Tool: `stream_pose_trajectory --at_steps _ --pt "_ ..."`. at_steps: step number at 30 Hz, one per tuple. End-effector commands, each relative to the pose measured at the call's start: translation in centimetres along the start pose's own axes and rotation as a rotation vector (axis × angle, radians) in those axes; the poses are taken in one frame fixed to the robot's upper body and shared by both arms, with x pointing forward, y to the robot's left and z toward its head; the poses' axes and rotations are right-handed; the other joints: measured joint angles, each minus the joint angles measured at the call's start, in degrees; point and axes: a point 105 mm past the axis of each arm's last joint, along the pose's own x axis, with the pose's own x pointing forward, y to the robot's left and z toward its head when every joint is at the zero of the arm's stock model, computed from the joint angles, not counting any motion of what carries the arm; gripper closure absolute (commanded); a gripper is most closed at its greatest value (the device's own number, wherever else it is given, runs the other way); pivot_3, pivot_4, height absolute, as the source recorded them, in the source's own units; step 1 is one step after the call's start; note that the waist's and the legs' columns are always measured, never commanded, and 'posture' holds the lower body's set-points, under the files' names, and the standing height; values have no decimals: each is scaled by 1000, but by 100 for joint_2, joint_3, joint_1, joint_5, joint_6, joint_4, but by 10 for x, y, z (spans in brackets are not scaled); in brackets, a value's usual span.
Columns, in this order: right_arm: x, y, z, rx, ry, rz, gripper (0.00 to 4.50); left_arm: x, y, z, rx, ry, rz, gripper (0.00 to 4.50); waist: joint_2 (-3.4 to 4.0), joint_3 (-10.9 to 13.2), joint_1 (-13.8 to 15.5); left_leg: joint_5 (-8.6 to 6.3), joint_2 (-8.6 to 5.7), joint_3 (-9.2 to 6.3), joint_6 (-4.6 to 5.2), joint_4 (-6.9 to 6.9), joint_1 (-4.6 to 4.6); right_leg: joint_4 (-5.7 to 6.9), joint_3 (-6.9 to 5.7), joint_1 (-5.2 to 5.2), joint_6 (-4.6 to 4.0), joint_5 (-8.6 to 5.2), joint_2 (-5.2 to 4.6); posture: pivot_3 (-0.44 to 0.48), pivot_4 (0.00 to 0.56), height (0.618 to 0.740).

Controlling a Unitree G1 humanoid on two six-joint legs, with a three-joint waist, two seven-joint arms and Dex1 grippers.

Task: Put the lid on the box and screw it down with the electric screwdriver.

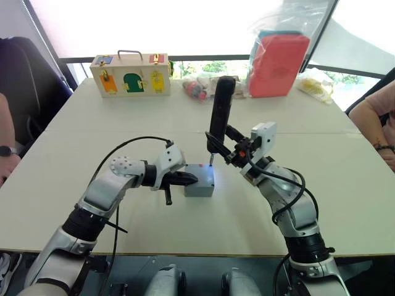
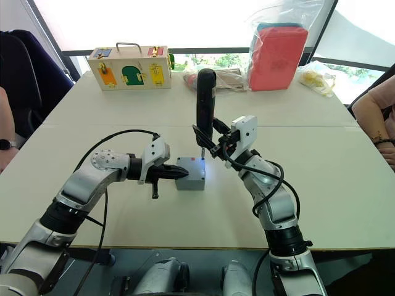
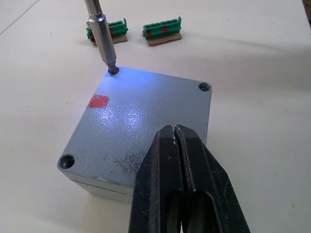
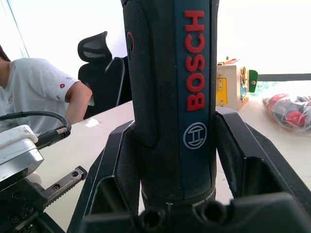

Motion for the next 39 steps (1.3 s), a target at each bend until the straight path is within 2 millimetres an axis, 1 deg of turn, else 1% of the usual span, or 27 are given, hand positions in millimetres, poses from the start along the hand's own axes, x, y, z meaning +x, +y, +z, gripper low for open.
stream_pose_trajectory --at_steps 1,3,6,7,8,12,15,16,17,18,20,22,23,25,27,28,29,31,33,35,37,39 --pt "-14 -1 -50 68 202 -22 2571 3 -3 -6 -12 16 -7 4500 0 0 0 0 0 0 0 -2 0 -1 0 0 0 0 0 0 150 740" --pt "-14 -2 -47 63 198 -23 2571 3 -4 -6 -12 15 -7 4500 0 0 -3 0 0 0 -1 -3 1 -3 0 0 -1 0 -2 0 150 740" --pt "-12 -5 -38 51 173 -25 2571 4 -4 -6 -14 14 -10 4500 0 0 -1 0 0 0 -1 -6 1 -5 1 0 -1 -1 -3 0 150 740" --pt "-10 -6 -32 51 156 -27 2571 5 -5 -7 -16 15 -11 4500 0 0 -1 0 0 0 -1 -6 1 -6 0 0 -2 -1 -3 0 150 740" --pt "-7 -8 -21 44 128 -25 2571 5 -5 -8 -18 15 -12 4500 1 0 -1 0 0 0 -1 -6 0 -6 1 0 -2 -1 -4 0 150 740" --pt "0 -11 11 26 63 -16 2571 7 -5 -10 -23 16 -13 4500 5 3 0 0 -1 0 -2 -10 -5 -11 1 -7 -2 -1 -7 0 150 740" --pt "6 -13 48 12 -13 1 2571 7 -5 -12 -26 17 -13 4500 12 11 6 0 -3 0 -2 -11 -19 -11 1 -21 -2 0 -11 0 150 740" --pt "9 -15 66 4 -48 8 2571 7 -5 -13 -26 19 -13 4500 22 19 6 0 -3 0 -1 -11 -22 -11 1 -25 -3 0 -11 0 150 740" --pt "10 -15 77 0 -68 13 2571 7 -5 -14 -26 19 -12 4500 32 31 6 1 -6 1 -2 -11 -30 -11 1 -31 -3 0 -15 0 150 740" --pt "13 -17 94 2 -104 20 2571 7 -5 -15 -27 19 -11 4500 36 35 8 1 -8 1 -2 -12 -32 -11 1 -35 -3 0 -17 0 150 740" --pt "17 -20 125 30 -170 35 2571 7 -3 -16 -29 13 -1 4500 48 50 3 2 -9 2 -3 -12 -39 -10 1 -43 -2 1 -18 0 150 740" --pt "19 -28 148 99 -227 20 2571 6 1 -10 -53 -29 20 4500 56 55 -3 4 -10 2 -5 -12 -48 -8 1 -55 -2 1 -18 0 150 740" --pt "20 -37 157 144 -244 -10 2571 4 4 -3 -77 -70 33 4500 55 55 0 6 -10 2 -8 -14 -57 -5 1 -64 -1 2 -18 0 150 740" --pt "20 -56 172 226 -242 -82 2571 -4 9 15 -121 -155 46 4500 55 55 -2 10 -9 1 -13 -15 -79 8 -1 -72 4 5 -16 0 150 740" --pt "17 -73 179 286 -197 -140 2571 -15 9 32 -124 -213 34 4500 52 57 -16 17 -9 0 -20 -13 -108 13 -5 -96 20 14 -16 0 150 740" --pt "13 -81 180 319 -144 -144 2571 -22 6 40 -109 -231 17 4500 50 67 -21 19 -10 -1 -23 -12 -115 14 -7 -101 21 14 -16 0 150 740" --pt "7 -91 171 356 -13 -147 2571 -30 2 48 -86 -236 -3 4500 47 84 -22 19 -9 -2 -23 -8 -119 14 -10 -102 20 14 -18 0 150 740" --pt "-8 -103 156 427 177 -157 2571 -41 -6 55 -50 -226 -35 4500 45 101 -19 20 -10 -2 -22 -7 -128 3 -14 -102 -2 5 -22 0 150 740" --pt "-31 -116 132 458 383 -216 2571 -50 -17 58 -6 -189 -71 4500 51 109 -22 16 -11 -1 -17 -15 -129 -14 -15 -98 -5 3 -24 0 150 740" --pt "-58 -129 101 491 578 -308 2571 -54 -26 55 20 -150 -93 4500 65 121 -26 11 -11 2 -9 -23 -132 -27 -16 -99 -6 3 -24 0 150 740" --pt "-81 -134 78 523 708 -343 2571 -55 -32 52 36 -124 -105 4500 71 134 -43 8 -13 6 -2 -25 -133 -32 -16 -99 -5 3 -25 0 150 740" --pt "-113 -132 44 596 866 -366 2571 -54 -42 45 48 -87 -124 4500 74 145 -68 8 -13 12 -2 -24 -136 -35 -17 -100 -2 3 -24 0 150 740"
